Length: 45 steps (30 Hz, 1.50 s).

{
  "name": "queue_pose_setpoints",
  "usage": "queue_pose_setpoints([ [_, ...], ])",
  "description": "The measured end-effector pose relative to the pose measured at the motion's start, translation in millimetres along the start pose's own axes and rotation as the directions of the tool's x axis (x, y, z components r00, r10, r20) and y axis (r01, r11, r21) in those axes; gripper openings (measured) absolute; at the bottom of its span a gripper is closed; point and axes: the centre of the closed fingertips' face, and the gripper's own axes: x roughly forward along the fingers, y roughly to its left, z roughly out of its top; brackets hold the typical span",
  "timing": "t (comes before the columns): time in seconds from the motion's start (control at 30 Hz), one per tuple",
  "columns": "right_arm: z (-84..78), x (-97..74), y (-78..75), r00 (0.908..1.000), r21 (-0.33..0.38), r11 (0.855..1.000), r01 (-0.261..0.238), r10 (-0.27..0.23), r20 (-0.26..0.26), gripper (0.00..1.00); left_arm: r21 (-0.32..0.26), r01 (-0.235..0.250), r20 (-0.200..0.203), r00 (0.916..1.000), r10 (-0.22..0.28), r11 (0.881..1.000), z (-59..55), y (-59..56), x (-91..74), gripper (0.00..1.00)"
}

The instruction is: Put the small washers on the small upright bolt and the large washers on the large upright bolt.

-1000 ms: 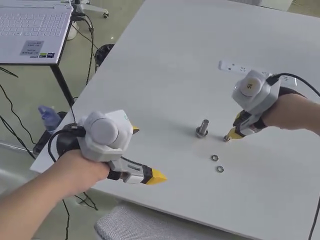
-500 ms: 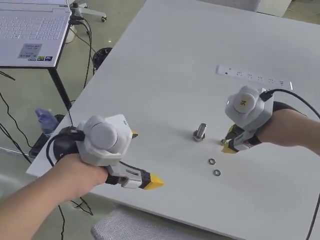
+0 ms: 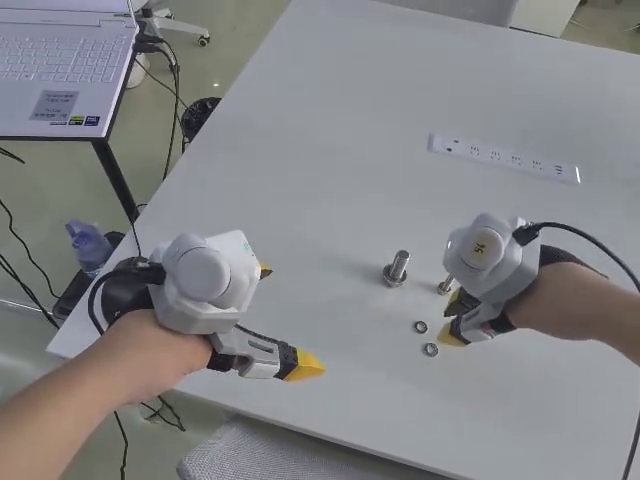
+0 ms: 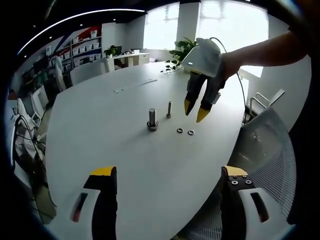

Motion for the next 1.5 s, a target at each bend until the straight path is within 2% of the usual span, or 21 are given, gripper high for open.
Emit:
queue_pose_setpoints([
  [0.17, -0.5, 6.6, 2.0, 0.9998, 0.003, 1.0, 0.02, -0.02, 0.01, 0.25, -0.003, 0.0, 0.006, 1.0, 0.0, 1.0, 0.7, -0.5, 0.2, 0.86],
  [0.4, -2.5, 17.6, 4.9, 0.9997, 0.019, 1.0, 0.018, -0.019, 0.013, 0.25, -0.004, 0.0, 0.011, 0.9999, 0.0, 1.0, 0.6, -1.0, -0.4, 0.86],
  [0.6, -11.0, 27.9, 2.5, 0.9997, 0.037, 0.999, 0.026, -0.026, -0.001, 0.25, -0.012, -0.002, 0.014, 0.9999, 0.002, 1.0, 0.5, 0.0, 0.0, 0.86],
  [0.77, -13.3, 33.6, -1.1, 0.9992, 0.066, 0.997, 0.037, -0.038, 0.012, 0.25, -0.01, -0.006, 0.019, 0.9998, 0.006, 1.0, 1.2, 0.6, -0.3, 0.88],
  [1.0, -17.4, 44.4, 0.0, 0.9989, 0.081, 0.996, 0.045, -0.046, 0.009, 0.25, -0.002, -0.008, 0.008, 0.9999, 0.008, 1.0, -2.4, 0.8, 0.8, 0.89],
  [1.37, -17.8, 46.7, -0.9, 0.9978, 0.099, 0.993, 0.063, -0.064, 0.015, 0.25, -0.001, -0.004, 0.017, 0.9998, 0.004, 1.0, -1.1, 1.3, 2.3, 0.93],
  [1.5, -16.6, 47.3, -1.7, 0.9973, 0.102, 0.992, 0.07, -0.072, 0.014, 0.25, 0.022, -0.002, 0.005, 1.0, 0.002, 1.0, -2.9, 0.8, 3.9, 0.95],
])
